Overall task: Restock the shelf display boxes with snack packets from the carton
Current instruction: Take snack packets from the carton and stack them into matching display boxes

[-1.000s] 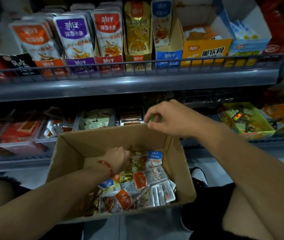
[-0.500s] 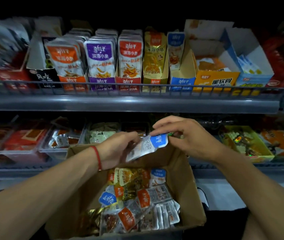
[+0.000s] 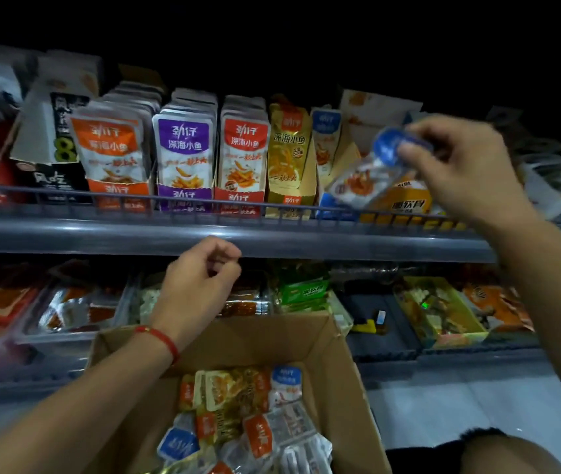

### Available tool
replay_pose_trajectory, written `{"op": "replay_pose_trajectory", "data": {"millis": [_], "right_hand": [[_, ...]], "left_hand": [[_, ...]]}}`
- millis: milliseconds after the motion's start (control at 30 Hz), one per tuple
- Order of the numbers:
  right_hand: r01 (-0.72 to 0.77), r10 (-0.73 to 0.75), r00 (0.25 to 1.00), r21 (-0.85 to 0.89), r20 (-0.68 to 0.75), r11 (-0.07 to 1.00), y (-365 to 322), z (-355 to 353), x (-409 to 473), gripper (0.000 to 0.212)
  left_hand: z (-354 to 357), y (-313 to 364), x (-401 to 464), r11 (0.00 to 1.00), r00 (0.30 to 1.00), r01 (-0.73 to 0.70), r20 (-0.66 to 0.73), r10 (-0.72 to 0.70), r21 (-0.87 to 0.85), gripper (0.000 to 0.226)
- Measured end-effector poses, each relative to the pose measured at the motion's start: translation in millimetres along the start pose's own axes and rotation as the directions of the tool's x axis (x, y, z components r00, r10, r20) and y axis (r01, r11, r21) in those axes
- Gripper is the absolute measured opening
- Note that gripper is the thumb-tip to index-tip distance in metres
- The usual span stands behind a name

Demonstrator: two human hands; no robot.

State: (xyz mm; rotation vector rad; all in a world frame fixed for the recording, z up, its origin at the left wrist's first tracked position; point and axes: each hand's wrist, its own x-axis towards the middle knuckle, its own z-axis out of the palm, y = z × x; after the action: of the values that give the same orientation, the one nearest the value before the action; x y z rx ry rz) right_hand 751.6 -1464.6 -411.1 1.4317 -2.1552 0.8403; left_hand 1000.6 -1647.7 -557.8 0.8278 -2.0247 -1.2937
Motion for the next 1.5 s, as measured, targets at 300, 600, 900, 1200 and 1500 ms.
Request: {"op": "replay_pose_trajectory", "data": {"millis": [300, 600, 900, 1200, 1500], "right_hand": [[-0.019, 0.02, 1.0, -0.286, -0.001, 0.958, 18.7, 36.1, 122.1, 0.033], [-0.119, 0.203, 0.96, -0.374, 0.193, 0.92, 29.1, 93.5, 145.2, 0.035], [-0.179, 0.284, 0.934, -0.405, 0.218, 0.897, 31.4, 113.1, 155.4, 0.035], [-0.23, 0.298, 0.943, -0.361, 0.147, 0.904, 27.4, 117.5, 160.5, 0.028], [-0.15, 0.172, 0.985, -0.392, 0.021, 0.908, 25.6, 104.7, 142.5, 0.028]], "left_hand": [[-14.9, 7.3, 9.1, 0.89, 0.913, -0.357, -0.094, 0.396, 0.282, 0.031], [-21.1, 13.8, 18.6, 0.91, 0.932, -0.319, -0.086, 0.352, 0.264, 0.031], [-17.4, 11.8, 14.2, 0.91, 0.931, -0.339, -0.055, 0.361, 0.239, 0.033], [-16.2, 6.8, 16.9, 0.901, 0.924, -0.352, -0.057, 0.377, 0.255, 0.037], [-13.8, -0.8, 14.7, 0.873, 0.911, -0.389, -0.015, 0.411, 0.295, 0.036]]}}
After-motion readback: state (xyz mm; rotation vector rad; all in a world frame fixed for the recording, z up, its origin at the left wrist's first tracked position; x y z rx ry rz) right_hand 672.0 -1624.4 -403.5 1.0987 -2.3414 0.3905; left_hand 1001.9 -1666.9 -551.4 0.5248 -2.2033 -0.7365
